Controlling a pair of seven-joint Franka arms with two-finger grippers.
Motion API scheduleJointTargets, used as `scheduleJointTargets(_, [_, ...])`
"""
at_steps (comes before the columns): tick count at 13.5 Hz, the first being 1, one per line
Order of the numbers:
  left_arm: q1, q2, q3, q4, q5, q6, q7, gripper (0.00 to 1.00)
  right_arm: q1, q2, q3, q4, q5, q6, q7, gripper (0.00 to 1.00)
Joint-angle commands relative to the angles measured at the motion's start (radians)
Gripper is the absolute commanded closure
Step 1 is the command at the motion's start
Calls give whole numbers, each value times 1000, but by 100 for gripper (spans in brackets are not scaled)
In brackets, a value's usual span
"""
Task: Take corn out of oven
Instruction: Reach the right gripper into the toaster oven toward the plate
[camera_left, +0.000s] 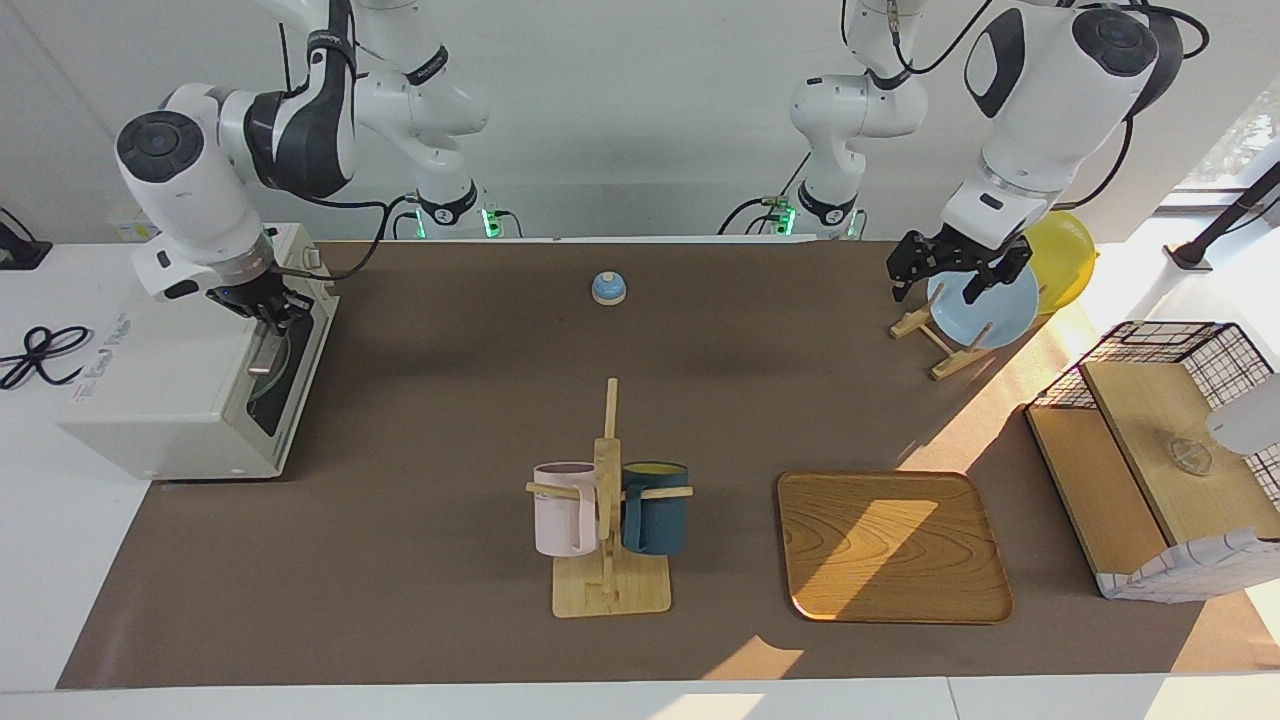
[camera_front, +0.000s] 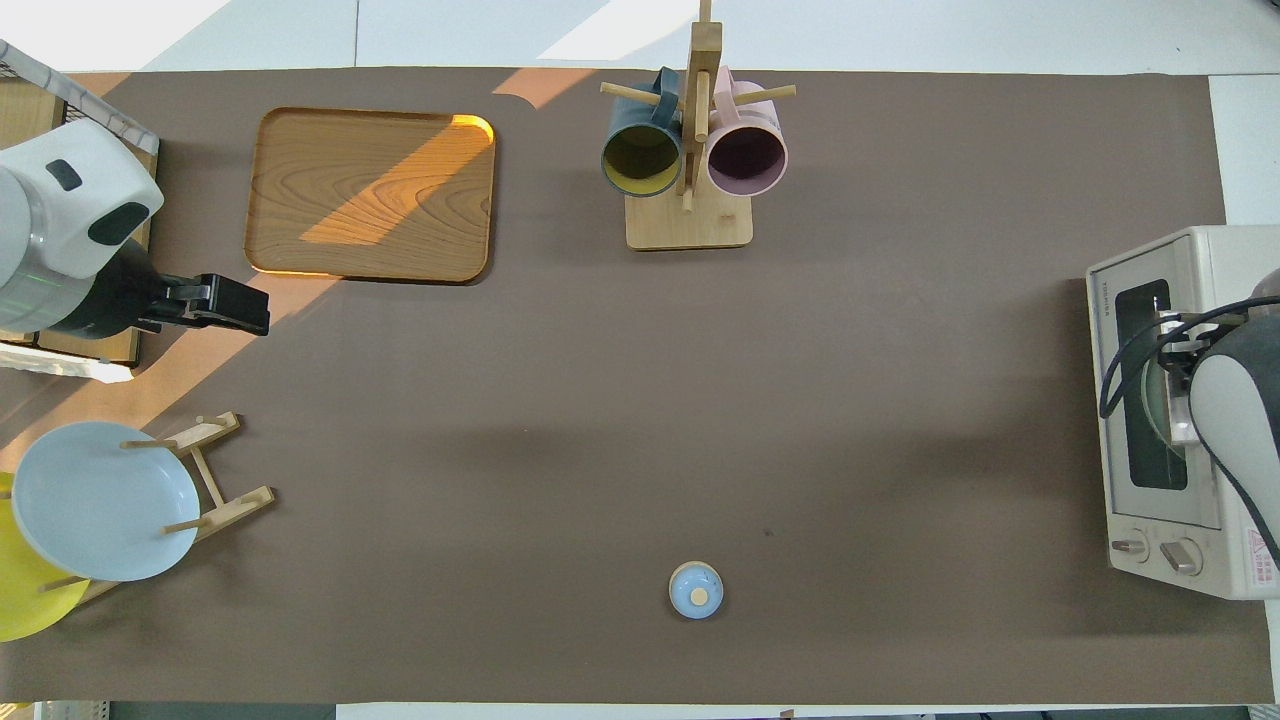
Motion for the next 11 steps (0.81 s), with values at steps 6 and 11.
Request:
scheduleJointTargets(6, [13,-14,-7,-8,-14,11,10,0,47,21,10,-104,62,156,23,100])
scheduleJointTargets(11, [13,-14,-7,-8,-14,11,10,0,93,70,12,-167,90,313,70,100])
